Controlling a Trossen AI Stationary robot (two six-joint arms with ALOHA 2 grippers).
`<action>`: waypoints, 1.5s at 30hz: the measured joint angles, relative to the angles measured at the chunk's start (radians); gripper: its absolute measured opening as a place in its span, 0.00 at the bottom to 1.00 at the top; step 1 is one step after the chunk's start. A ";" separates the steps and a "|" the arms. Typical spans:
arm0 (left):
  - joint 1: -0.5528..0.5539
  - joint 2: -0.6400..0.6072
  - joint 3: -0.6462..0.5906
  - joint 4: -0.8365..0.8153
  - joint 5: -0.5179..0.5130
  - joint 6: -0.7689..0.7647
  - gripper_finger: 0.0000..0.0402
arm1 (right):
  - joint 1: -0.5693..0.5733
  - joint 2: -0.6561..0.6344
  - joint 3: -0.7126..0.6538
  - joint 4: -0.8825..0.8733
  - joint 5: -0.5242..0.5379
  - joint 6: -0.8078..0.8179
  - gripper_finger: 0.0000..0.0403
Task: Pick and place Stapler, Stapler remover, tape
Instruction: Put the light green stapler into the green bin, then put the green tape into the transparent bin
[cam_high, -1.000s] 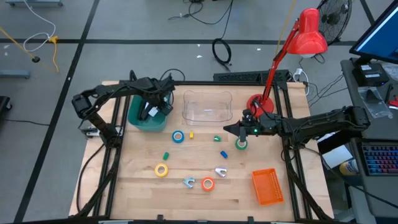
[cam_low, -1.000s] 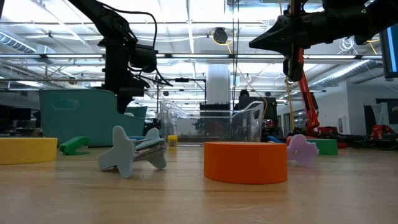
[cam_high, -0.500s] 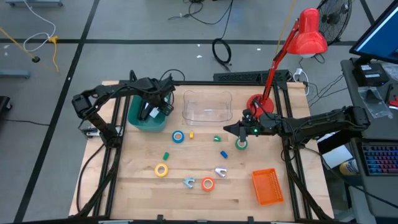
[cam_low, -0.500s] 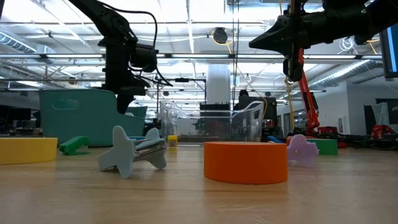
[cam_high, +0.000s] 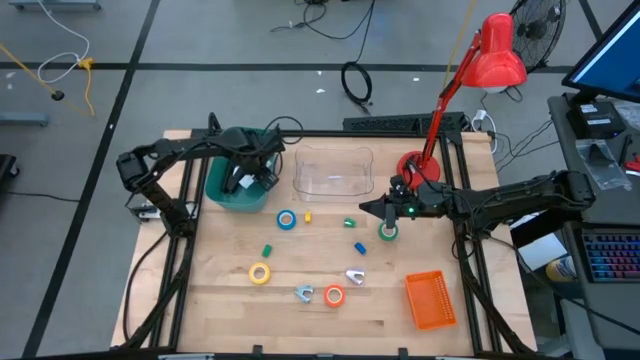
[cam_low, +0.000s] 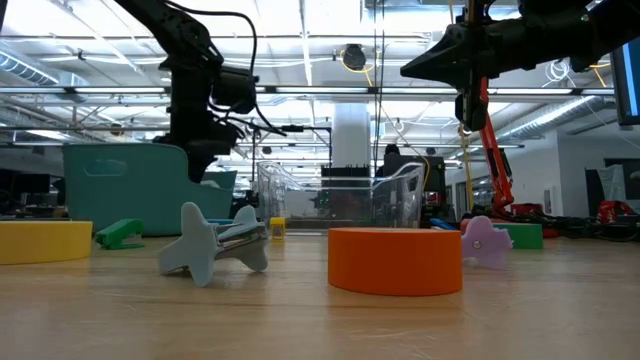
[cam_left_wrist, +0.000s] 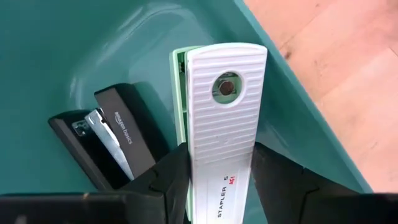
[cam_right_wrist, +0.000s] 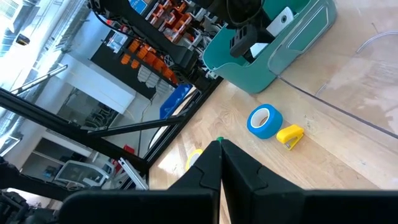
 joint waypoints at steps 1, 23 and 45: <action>-0.001 0.000 0.000 0.000 -0.005 0.003 0.41 | 0.000 0.000 0.000 0.000 0.000 0.000 0.00; -0.013 0.001 0.156 -0.216 0.007 -0.136 0.61 | 0.000 0.000 0.000 0.000 -0.027 0.000 0.00; -0.541 -0.436 0.290 0.001 0.098 -0.301 0.48 | 0.000 0.000 0.000 0.001 -0.103 -0.076 0.00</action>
